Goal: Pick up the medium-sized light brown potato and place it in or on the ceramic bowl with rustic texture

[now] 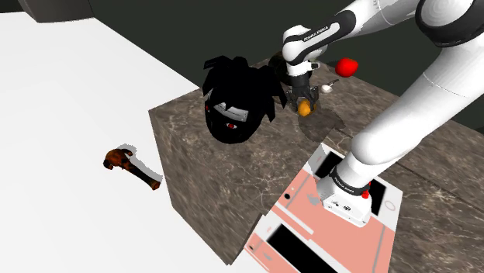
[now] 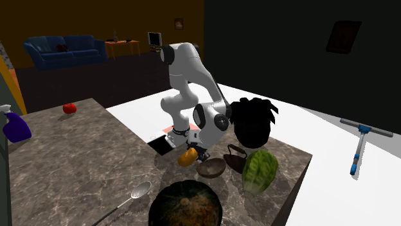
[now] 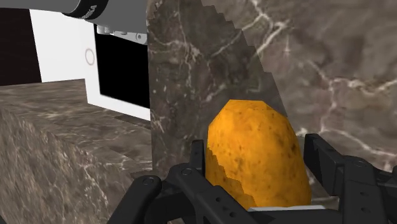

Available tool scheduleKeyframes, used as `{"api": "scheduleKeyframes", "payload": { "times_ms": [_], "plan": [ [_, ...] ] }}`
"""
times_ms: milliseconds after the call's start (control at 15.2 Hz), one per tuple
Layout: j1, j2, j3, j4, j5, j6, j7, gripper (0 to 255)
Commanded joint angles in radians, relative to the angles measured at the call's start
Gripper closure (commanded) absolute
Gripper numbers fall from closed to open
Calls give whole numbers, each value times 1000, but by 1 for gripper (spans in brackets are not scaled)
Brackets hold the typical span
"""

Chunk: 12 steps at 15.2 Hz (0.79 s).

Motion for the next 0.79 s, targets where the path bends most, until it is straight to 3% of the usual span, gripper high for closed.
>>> {"api": "scheduleKeyframes", "payload": {
  "times_ms": [0,330,726],
  "plan": [
    [0,1,0,0,0,2,0,255],
    [0,0,0,-1,-1,2,0,255],
    [1,-50,1,32,3,-80,-13,255]
  ]
}}
